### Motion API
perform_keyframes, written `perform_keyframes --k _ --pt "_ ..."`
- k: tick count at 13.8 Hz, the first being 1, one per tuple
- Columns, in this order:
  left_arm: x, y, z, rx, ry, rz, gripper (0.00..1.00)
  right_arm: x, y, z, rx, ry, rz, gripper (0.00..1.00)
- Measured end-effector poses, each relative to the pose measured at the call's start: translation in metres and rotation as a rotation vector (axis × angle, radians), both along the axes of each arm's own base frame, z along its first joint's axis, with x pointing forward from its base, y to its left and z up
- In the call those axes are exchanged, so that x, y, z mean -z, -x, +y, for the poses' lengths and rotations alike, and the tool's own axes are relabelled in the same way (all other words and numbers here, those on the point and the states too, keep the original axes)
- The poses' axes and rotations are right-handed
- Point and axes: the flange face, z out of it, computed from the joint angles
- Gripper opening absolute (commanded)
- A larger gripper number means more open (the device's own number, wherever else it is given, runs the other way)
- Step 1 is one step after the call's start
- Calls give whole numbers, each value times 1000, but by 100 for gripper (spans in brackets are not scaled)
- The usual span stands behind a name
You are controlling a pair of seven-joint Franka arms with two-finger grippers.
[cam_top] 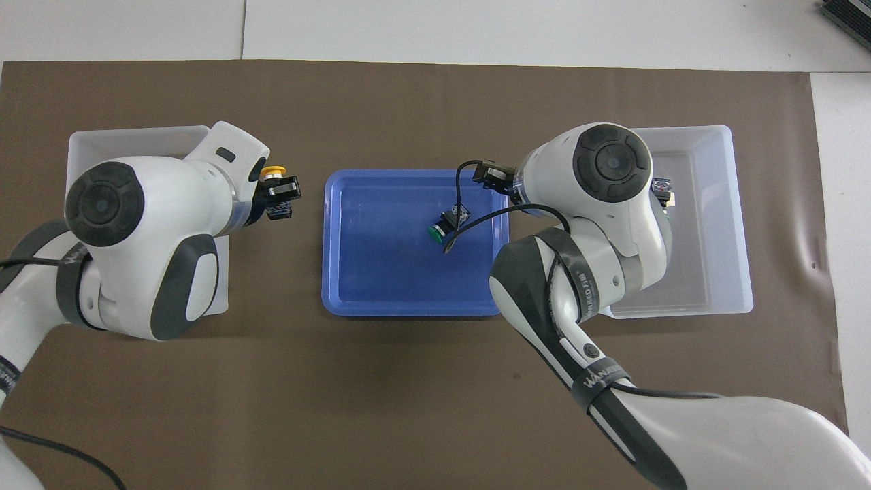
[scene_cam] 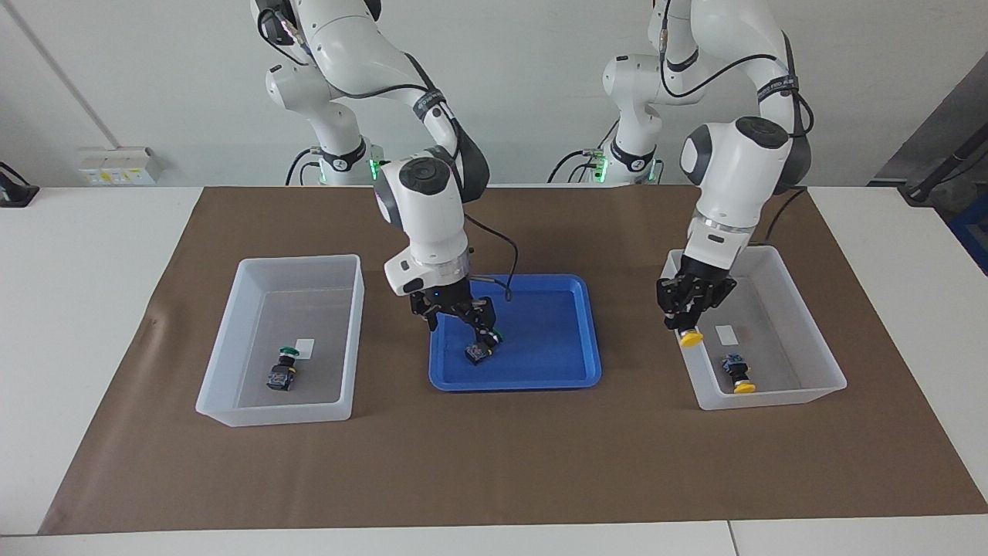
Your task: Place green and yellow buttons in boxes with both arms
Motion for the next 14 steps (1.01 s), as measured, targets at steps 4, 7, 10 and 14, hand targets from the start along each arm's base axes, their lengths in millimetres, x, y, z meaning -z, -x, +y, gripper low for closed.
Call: perform_keyframes --k 4,7,10,14 --pt "5 -8 72 51 -60 -23 0 26 10 27 -42 4 6 100" --pt "27 -6 109 39 -82 -45 0 41 9 30 -47 0 -3 100" --pt "58 -9 116 73 -97 -17 0 60 7 32 -49 -5 -13 77" --pt "88 -14 128 78 -106 -3 0 70 8 31 -50 4 1 0"
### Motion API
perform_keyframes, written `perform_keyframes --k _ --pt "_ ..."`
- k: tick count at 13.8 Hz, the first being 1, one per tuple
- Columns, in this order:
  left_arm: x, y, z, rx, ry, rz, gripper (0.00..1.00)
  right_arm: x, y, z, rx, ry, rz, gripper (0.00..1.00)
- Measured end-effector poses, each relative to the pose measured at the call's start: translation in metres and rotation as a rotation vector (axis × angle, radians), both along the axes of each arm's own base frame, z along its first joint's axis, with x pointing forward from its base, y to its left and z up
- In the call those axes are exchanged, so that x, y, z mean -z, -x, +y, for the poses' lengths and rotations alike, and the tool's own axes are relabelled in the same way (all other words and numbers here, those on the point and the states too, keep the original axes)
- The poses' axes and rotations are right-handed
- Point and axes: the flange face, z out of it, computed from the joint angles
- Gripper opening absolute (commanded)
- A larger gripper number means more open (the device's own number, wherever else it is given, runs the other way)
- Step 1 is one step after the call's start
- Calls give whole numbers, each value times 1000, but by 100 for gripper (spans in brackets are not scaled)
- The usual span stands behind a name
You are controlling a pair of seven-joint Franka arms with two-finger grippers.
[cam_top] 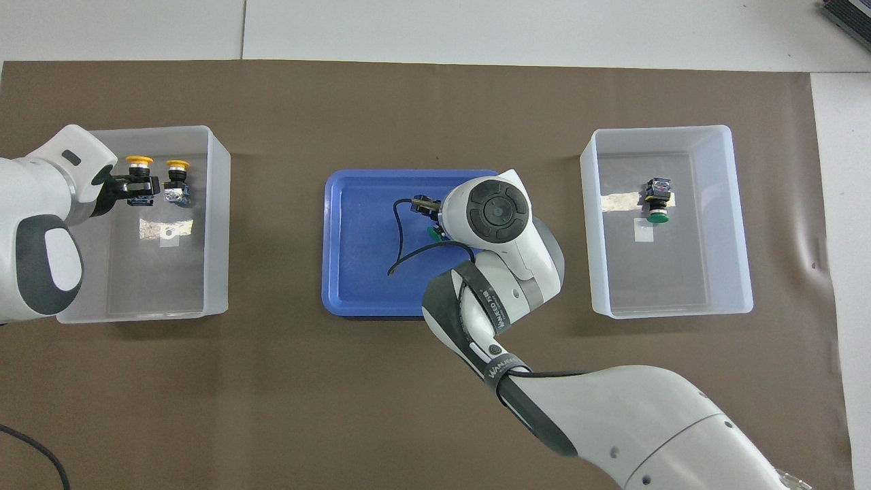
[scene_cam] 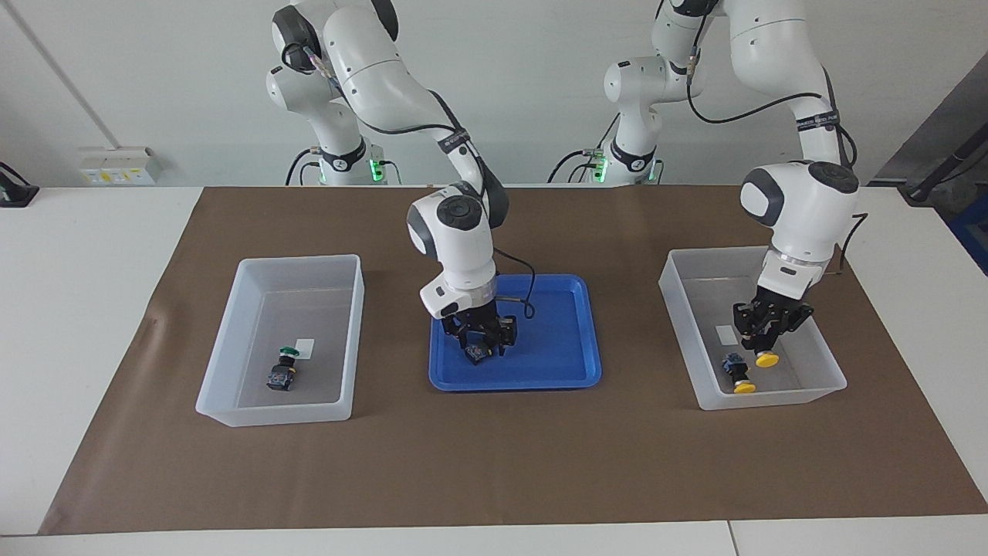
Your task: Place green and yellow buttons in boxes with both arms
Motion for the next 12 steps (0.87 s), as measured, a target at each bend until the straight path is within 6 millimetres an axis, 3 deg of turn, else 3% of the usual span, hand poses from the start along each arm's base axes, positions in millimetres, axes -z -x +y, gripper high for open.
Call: perform_keyframes --k 2,4,6,7,9,10,12 --pt "13 -4 9 -12 -1 4 0 -2 1 -2 -12 23 25 0" --pt "25 -11 17 -23 -2 7 2 -29 -2 -14 -45 48 42 0" --pt "30 -18 21 -37 6 -2 19 -79 -6 -42 -72 69 59 0" --pt "31 -20 21 -48 20 -15 35 -108 -6 -63 -90 79 70 0" --pt "35 -22 18 -60 38 -31 100 -156 -7 -113 -117 94 80 0" --pt "36 -22 17 -59 39 -33 100 -171 -8 -139 -141 101 81 0" --pt "35 -24 17 -55 37 -37 100 -179 -12 -193 -202 120 98 0"
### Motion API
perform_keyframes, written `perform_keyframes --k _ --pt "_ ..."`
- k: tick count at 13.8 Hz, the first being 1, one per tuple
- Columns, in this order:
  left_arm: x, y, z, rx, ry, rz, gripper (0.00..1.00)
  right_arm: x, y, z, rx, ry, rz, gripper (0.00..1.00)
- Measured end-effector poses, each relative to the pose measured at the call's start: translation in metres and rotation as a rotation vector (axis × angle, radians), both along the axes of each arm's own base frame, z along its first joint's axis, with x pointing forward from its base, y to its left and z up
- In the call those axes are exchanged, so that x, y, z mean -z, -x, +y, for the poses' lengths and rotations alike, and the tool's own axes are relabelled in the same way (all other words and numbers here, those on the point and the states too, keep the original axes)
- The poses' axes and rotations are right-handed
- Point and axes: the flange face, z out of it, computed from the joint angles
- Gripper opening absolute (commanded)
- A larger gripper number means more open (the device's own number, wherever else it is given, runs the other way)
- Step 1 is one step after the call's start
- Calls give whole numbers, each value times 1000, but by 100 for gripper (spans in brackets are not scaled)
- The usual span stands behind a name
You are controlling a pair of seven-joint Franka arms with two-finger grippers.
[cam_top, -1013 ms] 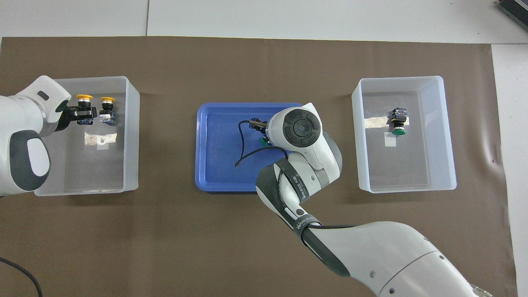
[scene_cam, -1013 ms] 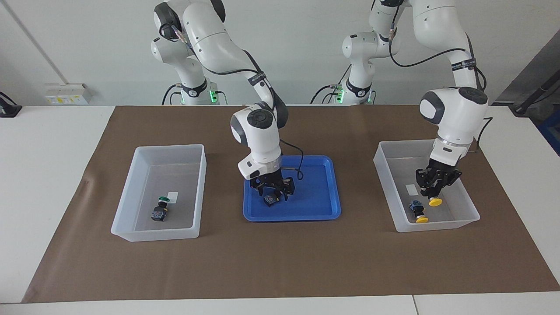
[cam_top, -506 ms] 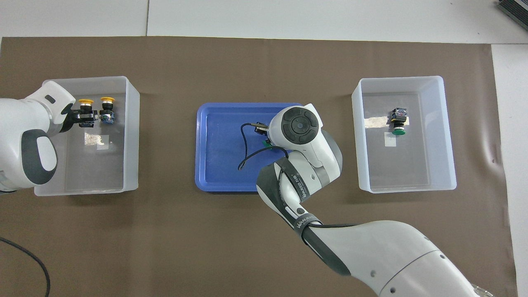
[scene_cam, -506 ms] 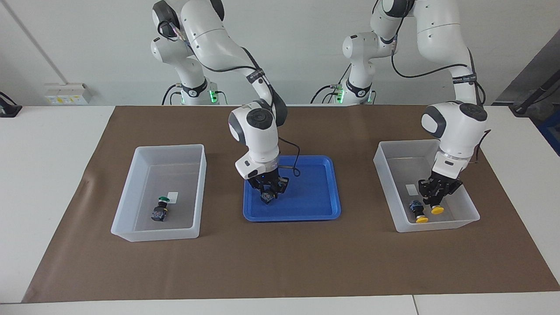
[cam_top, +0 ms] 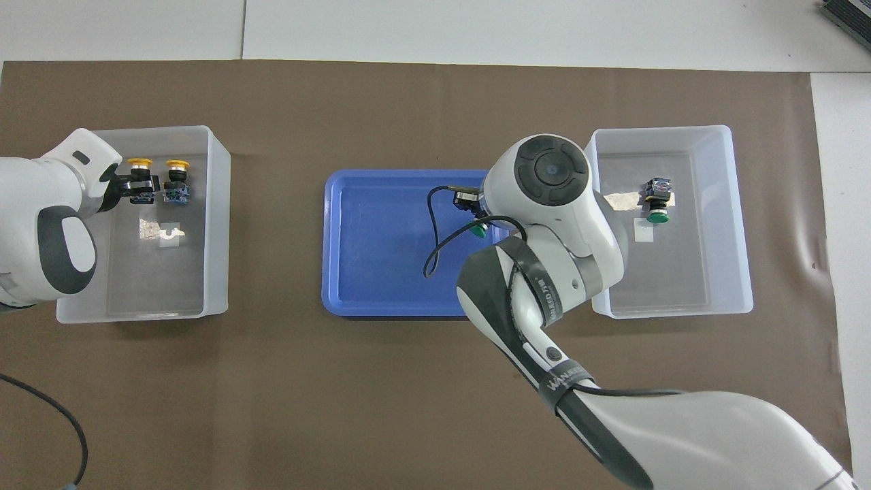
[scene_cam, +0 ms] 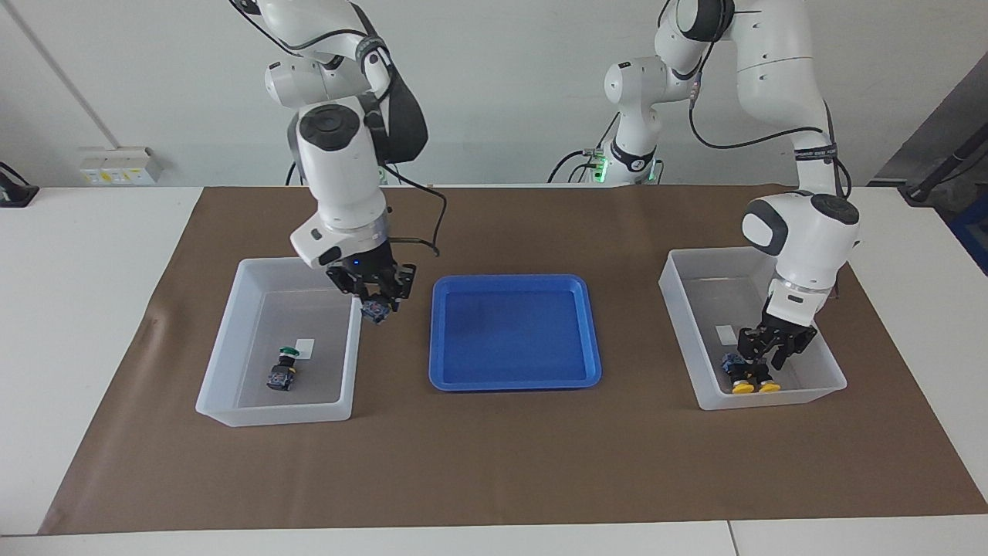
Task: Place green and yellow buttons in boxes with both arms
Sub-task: 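Carry the green button into the box with the right gripper, then release the green button and withdraw both grippers from the boxes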
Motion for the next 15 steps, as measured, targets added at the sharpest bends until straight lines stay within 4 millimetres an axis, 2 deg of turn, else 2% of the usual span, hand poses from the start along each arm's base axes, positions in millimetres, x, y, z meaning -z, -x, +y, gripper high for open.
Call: perform_keyframes --k 3,6,8,9,11,13,15 --pt "-7 -4 0 36 -15 -15 100 34 2 -73 -114 21 53 0" --pt "-27 -5 0 69 -29 -39 100 70 12 -121 -184 25 53 2" --pt "-54 1 -10 100 -24 -14 100 100 25 -133 -192 26 41 25" --pt "-71 7 -20 120 -19 0 100 115 32 -132 -195 25 40 44" --pt "-103 20 -43 161 -14 19 100 133 41 -131 -199 24 47 100" --pt "-125 37 -64 200 -10 35 100 136 43 -131 -185 22 48 100" --pt "-147 55 -76 228 -5 67 100 129 40 -130 -169 22 28 100"
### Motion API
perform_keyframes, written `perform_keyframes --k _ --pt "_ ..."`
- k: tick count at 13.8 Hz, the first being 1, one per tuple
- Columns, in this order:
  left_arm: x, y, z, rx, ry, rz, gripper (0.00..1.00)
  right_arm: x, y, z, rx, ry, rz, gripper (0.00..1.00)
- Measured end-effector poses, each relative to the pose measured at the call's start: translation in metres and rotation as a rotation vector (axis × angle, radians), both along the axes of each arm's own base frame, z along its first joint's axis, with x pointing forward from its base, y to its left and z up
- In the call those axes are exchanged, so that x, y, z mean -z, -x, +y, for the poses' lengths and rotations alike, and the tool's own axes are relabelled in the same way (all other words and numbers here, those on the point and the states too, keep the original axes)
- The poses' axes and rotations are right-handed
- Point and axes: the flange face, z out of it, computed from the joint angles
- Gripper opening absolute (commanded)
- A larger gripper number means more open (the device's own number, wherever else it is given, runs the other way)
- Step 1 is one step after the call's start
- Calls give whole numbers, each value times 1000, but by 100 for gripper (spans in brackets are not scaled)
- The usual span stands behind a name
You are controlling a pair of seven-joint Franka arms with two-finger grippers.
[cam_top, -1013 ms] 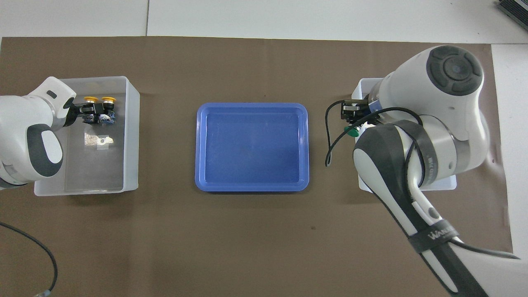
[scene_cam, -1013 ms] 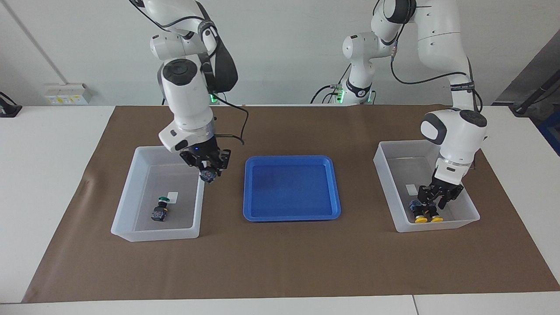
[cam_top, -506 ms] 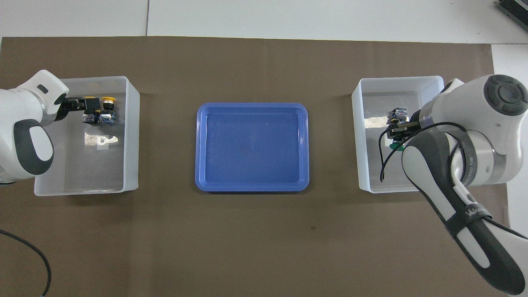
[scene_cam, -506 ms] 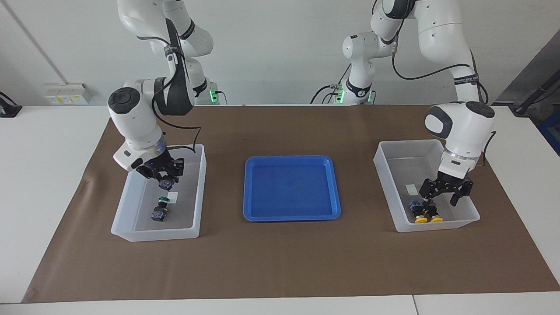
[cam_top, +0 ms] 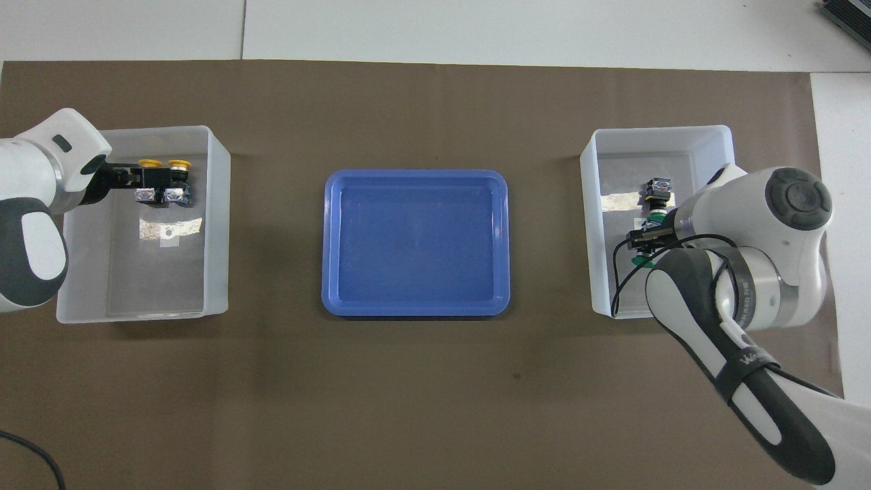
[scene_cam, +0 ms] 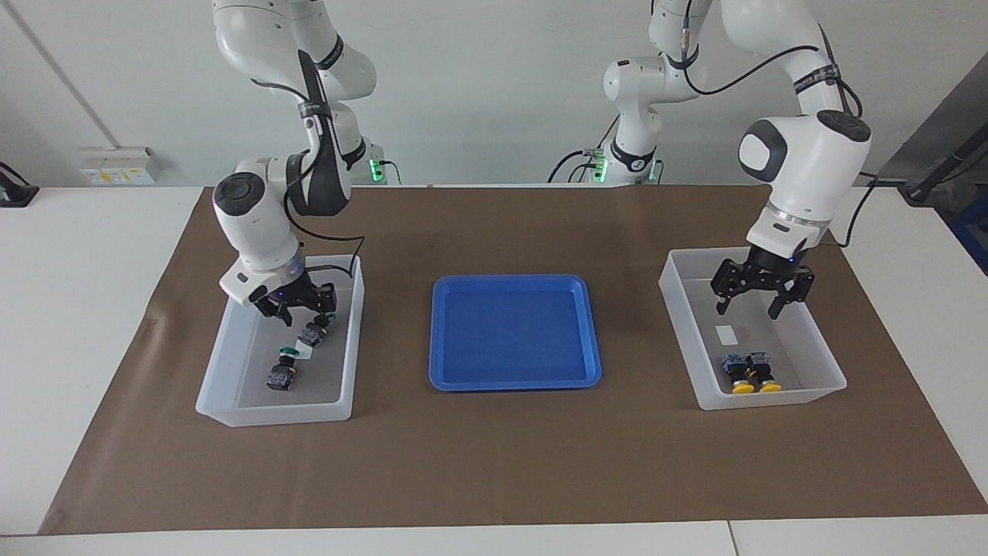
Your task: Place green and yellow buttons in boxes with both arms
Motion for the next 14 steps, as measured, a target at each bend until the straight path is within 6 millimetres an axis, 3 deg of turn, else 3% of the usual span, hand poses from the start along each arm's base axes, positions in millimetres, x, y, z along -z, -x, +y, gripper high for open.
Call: perform_keyframes --k 1,5,12,14 --pt "-11 8 -4 10 1 14 100 -10 -4 1 4 -1 -22 100" --pt "-62 33 -9 47 -50 83 100 -84 -13 5 86 -15 -98 100" --pt "-159 34 -8 56 -61 123 100 -227 8 -7 169 -12 -44 100" --pt "-176 29 -9 61 -62 167 100 -263 14 -14 182 -9 -21 100"
